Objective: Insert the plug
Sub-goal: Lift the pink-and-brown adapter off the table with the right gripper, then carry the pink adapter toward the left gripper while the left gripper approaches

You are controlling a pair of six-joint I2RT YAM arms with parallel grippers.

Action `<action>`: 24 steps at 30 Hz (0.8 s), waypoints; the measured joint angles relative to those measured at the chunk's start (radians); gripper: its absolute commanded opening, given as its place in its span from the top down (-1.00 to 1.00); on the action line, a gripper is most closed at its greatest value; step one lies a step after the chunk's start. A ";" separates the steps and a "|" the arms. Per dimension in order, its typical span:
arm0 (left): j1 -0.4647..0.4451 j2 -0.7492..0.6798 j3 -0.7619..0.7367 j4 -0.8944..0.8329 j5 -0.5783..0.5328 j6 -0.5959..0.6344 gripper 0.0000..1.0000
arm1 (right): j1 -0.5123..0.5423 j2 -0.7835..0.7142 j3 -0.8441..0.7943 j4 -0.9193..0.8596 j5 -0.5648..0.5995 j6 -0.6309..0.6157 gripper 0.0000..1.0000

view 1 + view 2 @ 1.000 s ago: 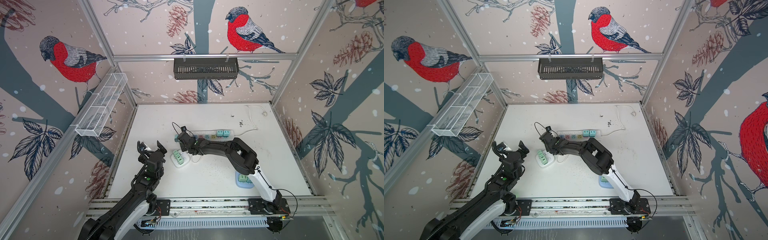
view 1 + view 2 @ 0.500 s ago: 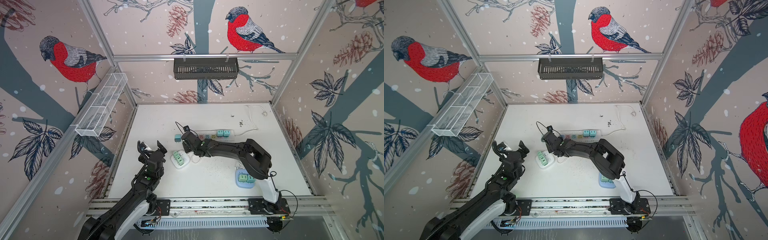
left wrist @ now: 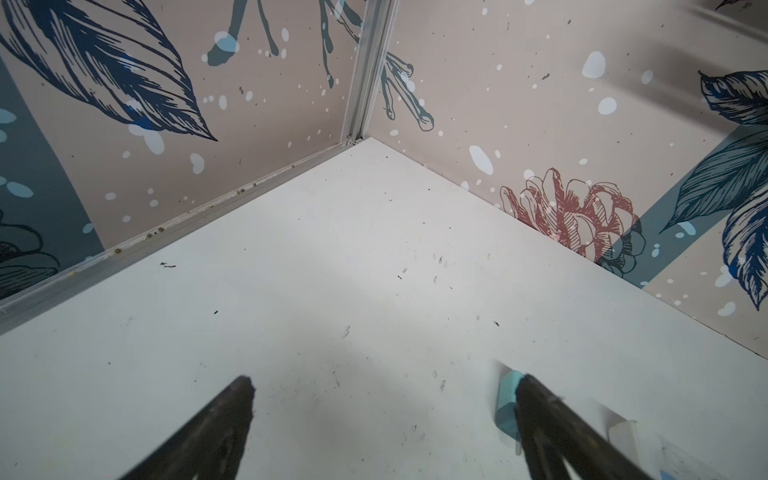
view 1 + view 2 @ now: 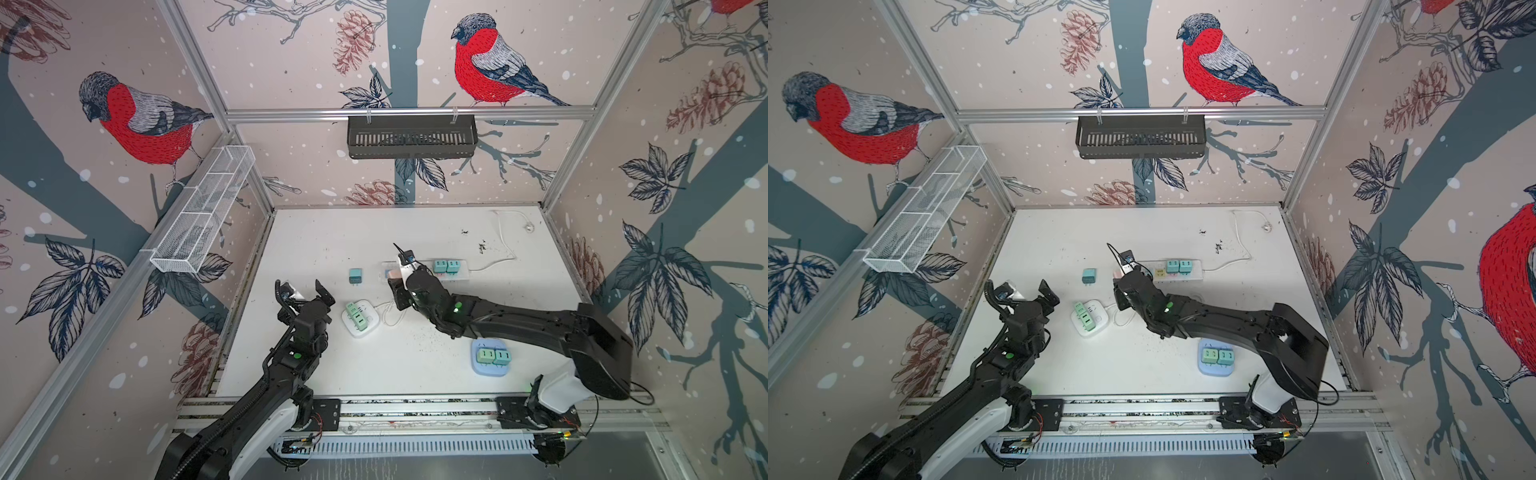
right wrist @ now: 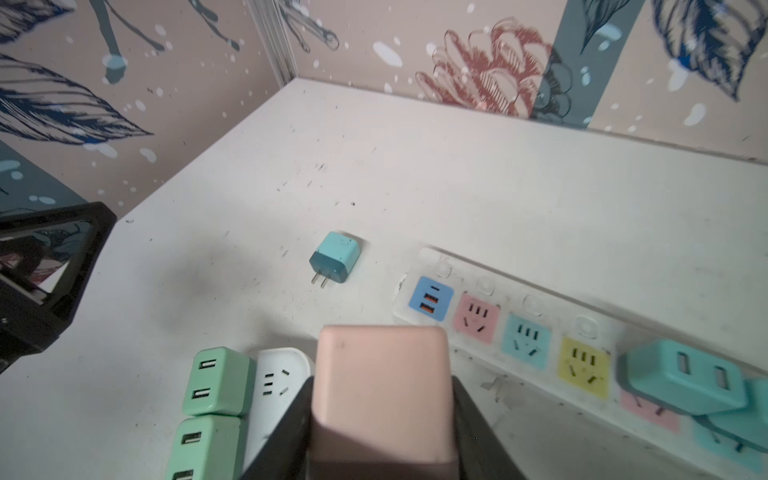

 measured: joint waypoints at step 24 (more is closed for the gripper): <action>0.000 -0.034 0.151 -0.026 0.486 0.105 -0.74 | -0.004 -0.551 -0.548 0.362 0.181 -0.319 0.71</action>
